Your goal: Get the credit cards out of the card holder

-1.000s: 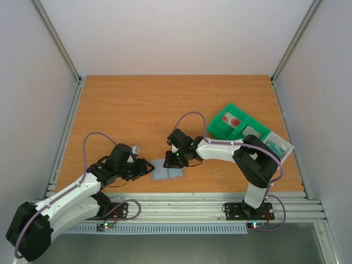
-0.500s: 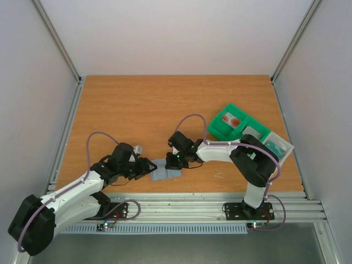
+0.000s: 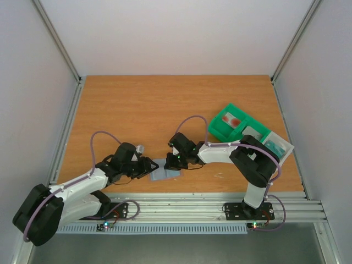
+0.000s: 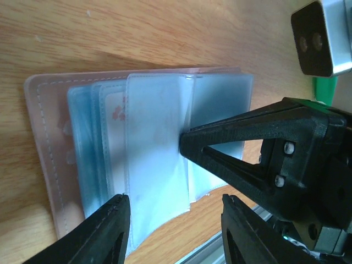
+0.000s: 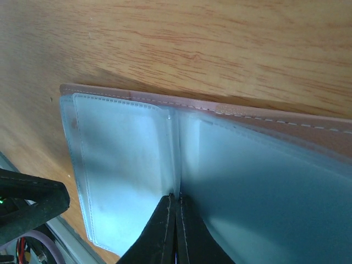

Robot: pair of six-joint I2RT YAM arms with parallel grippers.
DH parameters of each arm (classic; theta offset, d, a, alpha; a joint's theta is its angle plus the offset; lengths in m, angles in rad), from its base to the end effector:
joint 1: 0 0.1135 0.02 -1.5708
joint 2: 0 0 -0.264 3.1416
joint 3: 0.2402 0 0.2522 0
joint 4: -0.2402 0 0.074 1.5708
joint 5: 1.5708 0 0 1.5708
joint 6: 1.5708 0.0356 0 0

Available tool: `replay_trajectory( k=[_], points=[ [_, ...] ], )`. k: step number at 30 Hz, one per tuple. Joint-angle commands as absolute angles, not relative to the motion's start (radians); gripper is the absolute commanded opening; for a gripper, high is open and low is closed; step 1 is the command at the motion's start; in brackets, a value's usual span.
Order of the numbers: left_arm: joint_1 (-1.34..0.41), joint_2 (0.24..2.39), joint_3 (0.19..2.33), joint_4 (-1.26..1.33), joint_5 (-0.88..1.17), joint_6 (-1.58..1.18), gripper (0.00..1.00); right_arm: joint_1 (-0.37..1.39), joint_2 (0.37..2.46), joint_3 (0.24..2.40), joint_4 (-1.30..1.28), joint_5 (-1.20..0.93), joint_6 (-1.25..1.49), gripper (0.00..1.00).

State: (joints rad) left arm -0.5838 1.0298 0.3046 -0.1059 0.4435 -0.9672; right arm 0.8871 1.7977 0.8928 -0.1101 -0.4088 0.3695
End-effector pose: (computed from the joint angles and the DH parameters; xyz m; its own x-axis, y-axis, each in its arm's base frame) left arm 0.1407 -0.1113 0.1438 -0.9584 -0.2581 -0.1216 -0.0878 0.6725 -0.7349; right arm 0.2001 0.2680 0.1246 -0.8051 -0.4635 -0.3701 -0.5931 0.6267 0.5054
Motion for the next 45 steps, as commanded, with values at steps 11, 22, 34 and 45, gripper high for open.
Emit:
replay_trajectory(
  k=[11, 22, 34, 45],
  points=[
    [-0.581, 1.094, 0.280, 0.038, 0.386, -0.938, 0.47, 0.899, 1.813, 0.848, -0.098, -0.403, 0.395, 0.01],
    [-0.581, 1.206, 0.268, 0.146, 0.431, -0.945, 0.48, 0.899, 1.811, 0.833, -0.078, -0.403, 0.408, 0.01],
    [-0.582, 1.133, 0.229, 0.240, 0.484, -1.051, 0.45, 0.900, 1.780, 0.764, 0.079, -0.422, 0.466, 0.02],
    [-0.587, 1.120, 0.214, 0.306, 0.510, -1.095, 0.45, 0.899, 1.780, 0.724, 0.191, -0.451, 0.509, 0.03]
  ],
)
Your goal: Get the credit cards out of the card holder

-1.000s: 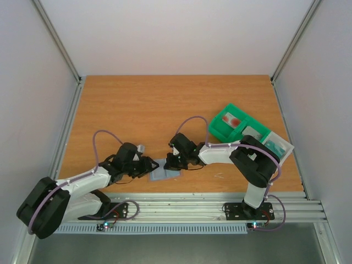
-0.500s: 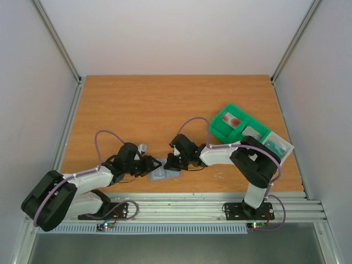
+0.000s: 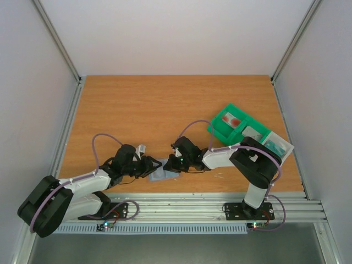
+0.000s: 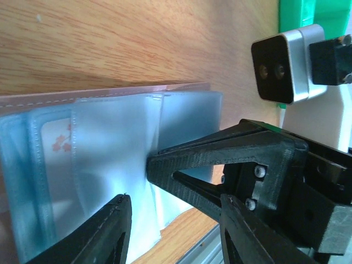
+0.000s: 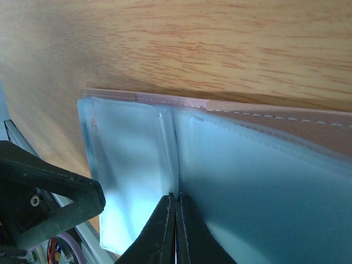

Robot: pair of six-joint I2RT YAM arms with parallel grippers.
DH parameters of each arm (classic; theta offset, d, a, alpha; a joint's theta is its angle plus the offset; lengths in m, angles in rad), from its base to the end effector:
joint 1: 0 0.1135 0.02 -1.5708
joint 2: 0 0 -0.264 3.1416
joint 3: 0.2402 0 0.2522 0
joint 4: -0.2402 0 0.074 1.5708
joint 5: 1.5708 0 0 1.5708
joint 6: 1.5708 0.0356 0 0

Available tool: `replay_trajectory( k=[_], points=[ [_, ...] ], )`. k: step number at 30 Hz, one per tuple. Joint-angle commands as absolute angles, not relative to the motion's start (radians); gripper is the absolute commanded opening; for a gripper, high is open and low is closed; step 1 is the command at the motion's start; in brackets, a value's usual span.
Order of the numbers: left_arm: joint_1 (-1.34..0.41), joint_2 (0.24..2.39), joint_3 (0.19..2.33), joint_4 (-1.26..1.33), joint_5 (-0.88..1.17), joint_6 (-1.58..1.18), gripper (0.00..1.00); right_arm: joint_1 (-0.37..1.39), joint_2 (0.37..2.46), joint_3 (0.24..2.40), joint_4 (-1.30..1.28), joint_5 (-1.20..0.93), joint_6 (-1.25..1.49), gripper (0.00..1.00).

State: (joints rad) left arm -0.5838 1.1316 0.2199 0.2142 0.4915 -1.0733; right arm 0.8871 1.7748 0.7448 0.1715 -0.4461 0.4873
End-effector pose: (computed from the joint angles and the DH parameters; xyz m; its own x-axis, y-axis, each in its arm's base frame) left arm 0.1459 -0.1165 0.1278 -0.9480 -0.3023 -0.0994 -0.0950 0.5670 -0.8182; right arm 0.1905 0.2581 0.1126 -0.8333 -0.3540 -0.4246 -0.5515 0.5851 0.5946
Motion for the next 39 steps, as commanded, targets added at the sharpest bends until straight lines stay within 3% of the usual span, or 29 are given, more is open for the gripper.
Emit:
replay_trajectory(
  k=[1, 7, 18, 36, 39],
  points=[
    [-0.587, 1.121, 0.213, 0.313, 0.511, -1.100, 0.45, 0.899, 1.778, 0.723, 0.192, -0.451, 0.509, 0.03],
    [-0.592, 1.109, 0.213, 0.297, 0.504, -1.116, 0.45, 0.897, 1.772, 0.716, 0.188, -0.444, 0.511, 0.02],
    [-0.592, 0.983, 0.242, 0.006, 0.411, -1.033, 0.50, 0.894, 1.778, 0.709, 0.170, -0.430, 0.511, 0.01],
    [-0.594, 1.058, 0.217, 0.093, 0.451, -1.082, 0.49, 0.893, 1.772, 0.704, 0.169, -0.429, 0.512, 0.01],
    [-0.595, 1.049, 0.226, 0.094, 0.458, -1.086, 0.46, 0.893, 1.773, 0.700, 0.178, -0.432, 0.516, 0.01]
  ],
)
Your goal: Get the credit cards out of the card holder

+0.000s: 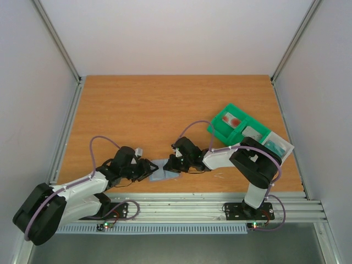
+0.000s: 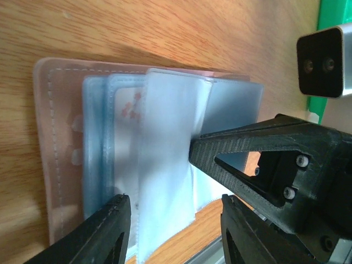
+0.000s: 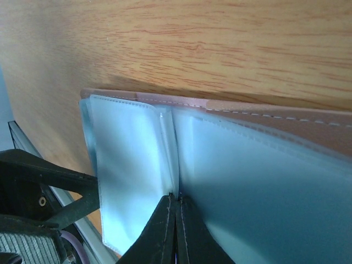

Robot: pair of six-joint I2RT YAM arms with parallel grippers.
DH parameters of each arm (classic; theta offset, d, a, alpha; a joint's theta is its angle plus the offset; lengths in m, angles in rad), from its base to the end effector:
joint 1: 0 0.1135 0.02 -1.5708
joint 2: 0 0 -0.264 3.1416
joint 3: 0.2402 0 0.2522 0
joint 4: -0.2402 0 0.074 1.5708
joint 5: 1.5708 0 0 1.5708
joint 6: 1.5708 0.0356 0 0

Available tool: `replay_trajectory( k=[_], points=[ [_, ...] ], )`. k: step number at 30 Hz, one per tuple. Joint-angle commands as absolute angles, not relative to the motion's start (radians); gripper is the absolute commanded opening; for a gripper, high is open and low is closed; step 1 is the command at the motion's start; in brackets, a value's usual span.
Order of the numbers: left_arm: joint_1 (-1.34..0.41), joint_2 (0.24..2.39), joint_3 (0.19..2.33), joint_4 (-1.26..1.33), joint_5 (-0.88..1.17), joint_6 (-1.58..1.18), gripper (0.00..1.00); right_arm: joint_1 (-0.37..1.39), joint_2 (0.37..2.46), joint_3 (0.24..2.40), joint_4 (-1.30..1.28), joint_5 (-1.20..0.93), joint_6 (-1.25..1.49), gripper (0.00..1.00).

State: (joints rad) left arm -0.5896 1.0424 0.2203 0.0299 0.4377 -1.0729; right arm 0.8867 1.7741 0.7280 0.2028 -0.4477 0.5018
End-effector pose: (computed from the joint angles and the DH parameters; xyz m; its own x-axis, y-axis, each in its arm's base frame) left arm 0.1347 -0.1083 0.1272 -0.9424 -0.3269 -0.0703 -0.1612 0.6283 -0.7611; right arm 0.1893 0.2566 0.1109 -0.8373 -0.3407 -0.4275 -0.5450 0.5823 0.6033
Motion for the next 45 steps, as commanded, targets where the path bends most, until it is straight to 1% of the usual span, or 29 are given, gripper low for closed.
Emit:
replay_trajectory(
  k=[1, 4, 6, 13, 15, 16, 17, 19, 20, 21, 27, 29, 32, 34, 38, 45],
  points=[
    [-0.596, 1.045, 0.228, 0.094, 0.460, -1.088, 0.44, 0.892, 1.773, 0.700, 0.183, -0.432, 0.518, 0.01],
    [-0.597, 1.032, 0.233, 0.092, 0.459, -1.091, 0.35, 0.893, 1.776, 0.696, 0.196, -0.441, 0.525, 0.01],
    [-0.597, 1.037, 0.235, 0.095, 0.457, -1.090, 0.32, 0.893, 1.776, 0.695, 0.206, -0.444, 0.528, 0.01],
    [-0.598, 1.071, 0.233, 0.135, 0.469, -1.096, 0.31, 0.893, 1.777, 0.688, 0.216, -0.450, 0.531, 0.02],
    [-0.600, 1.077, 0.237, 0.135, 0.468, -1.097, 0.29, 0.893, 1.773, 0.686, 0.220, -0.452, 0.533, 0.02],
    [-0.601, 1.081, 0.238, 0.132, 0.465, -1.097, 0.26, 0.893, 1.771, 0.684, 0.222, -0.453, 0.534, 0.03],
    [-0.601, 1.082, 0.240, 0.127, 0.462, -1.095, 0.22, 0.893, 1.768, 0.683, 0.224, -0.453, 0.535, 0.04],
    [-0.601, 1.081, 0.240, 0.117, 0.453, -1.094, 0.08, 0.893, 1.761, 0.681, 0.222, -0.454, 0.535, 0.06],
    [-0.601, 1.076, 0.240, 0.119, 0.454, -1.094, 0.02, 0.893, 1.757, 0.681, 0.222, -0.456, 0.535, 0.06],
    [-0.602, 1.070, 0.239, 0.123, 0.455, -1.097, 0.01, 0.893, 1.755, 0.680, 0.222, -0.458, 0.535, 0.07],
    [-0.610, 1.040, 0.277, 0.128, 0.471, -1.100, 0.00, 0.888, 1.755, 0.672, 0.222, -0.462, 0.532, 0.08],
    [-0.615, 1.046, 0.290, 0.127, 0.475, -1.095, 0.01, 0.885, 1.736, 0.665, 0.227, -0.455, 0.529, 0.11],
    [-0.622, 1.057, 0.298, 0.132, 0.477, -1.107, 0.01, 0.871, 1.677, 0.670, 0.178, -0.428, 0.512, 0.19],
    [-0.628, 1.065, 0.313, 0.119, 0.478, -1.115, 0.01, 0.861, 1.624, 0.674, 0.125, -0.388, 0.481, 0.20],
    [-0.646, 1.083, 0.347, 0.090, 0.470, -1.088, 0.07, 0.821, 1.545, 0.671, 0.021, -0.348, 0.428, 0.22],
    [-0.680, 1.155, 0.383, 0.122, 0.462, -1.080, 0.14, 0.758, 1.477, 0.629, -0.044, -0.349, 0.406, 0.22]
  ],
)
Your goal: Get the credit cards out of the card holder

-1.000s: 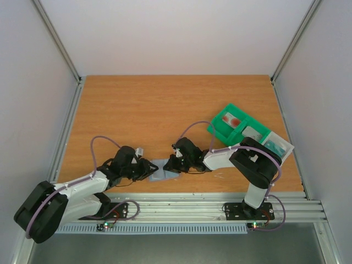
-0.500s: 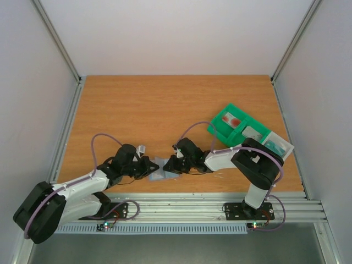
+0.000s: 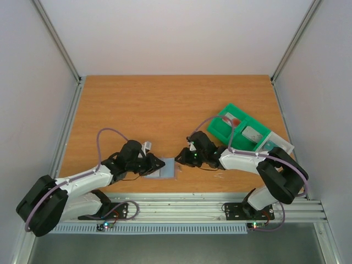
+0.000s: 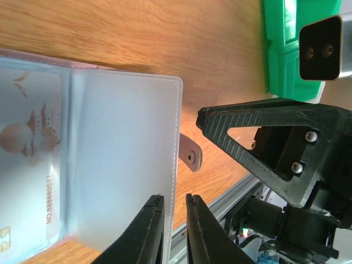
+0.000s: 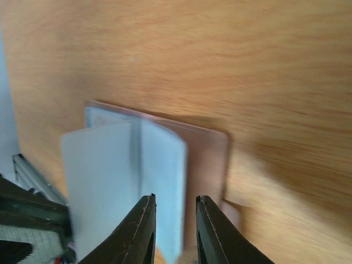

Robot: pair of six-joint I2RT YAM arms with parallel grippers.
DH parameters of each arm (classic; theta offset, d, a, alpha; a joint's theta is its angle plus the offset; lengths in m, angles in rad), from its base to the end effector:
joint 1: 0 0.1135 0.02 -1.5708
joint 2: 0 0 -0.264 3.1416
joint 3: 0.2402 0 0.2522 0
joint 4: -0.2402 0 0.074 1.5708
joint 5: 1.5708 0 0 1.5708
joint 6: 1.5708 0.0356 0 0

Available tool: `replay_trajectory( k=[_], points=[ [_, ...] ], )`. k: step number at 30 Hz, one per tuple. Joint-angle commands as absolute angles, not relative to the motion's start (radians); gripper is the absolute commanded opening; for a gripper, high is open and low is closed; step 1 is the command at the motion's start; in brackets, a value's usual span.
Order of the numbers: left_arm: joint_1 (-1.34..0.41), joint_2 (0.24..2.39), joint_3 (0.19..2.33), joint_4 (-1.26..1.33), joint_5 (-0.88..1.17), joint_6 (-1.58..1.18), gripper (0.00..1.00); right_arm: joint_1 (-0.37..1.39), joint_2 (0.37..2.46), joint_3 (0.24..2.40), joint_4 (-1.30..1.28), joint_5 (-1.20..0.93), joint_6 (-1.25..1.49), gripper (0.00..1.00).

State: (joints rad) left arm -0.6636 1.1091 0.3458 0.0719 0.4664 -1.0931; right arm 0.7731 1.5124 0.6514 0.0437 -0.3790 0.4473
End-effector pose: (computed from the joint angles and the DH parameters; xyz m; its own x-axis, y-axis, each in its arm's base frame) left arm 0.1496 -0.1373 0.1564 -0.9619 -0.2548 -0.0995 -0.0677 0.5742 -0.8159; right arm 0.1934 0.2071 0.1523 -0.8296 -0.2480 -0.5002 -0.5225 0.6604 0.5392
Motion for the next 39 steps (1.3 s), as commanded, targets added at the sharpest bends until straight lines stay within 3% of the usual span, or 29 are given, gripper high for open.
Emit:
replay_trajectory(
  k=[1, 13, 26, 39],
  points=[
    [-0.685, 1.172, 0.387, 0.134, 0.465, -1.081, 0.15, 0.754, 1.467, 0.631, -0.054, -0.348, 0.402, 0.22],
    [-0.713, 1.231, 0.402, 0.206, 0.491, -1.076, 0.26, 0.750, 1.391, 0.643, -0.102, -0.346, 0.383, 0.23],
    [-0.648, 1.041, 0.407, -0.221, 0.321, -0.988, 0.27, 0.805, 1.424, 0.712, -0.108, -0.361, 0.421, 0.23],
    [-0.559, 0.980, 0.319, -0.287, 0.330, -0.998, 0.23, 0.927, 1.635, 0.887, -0.077, -0.385, 0.443, 0.23]
  ],
)
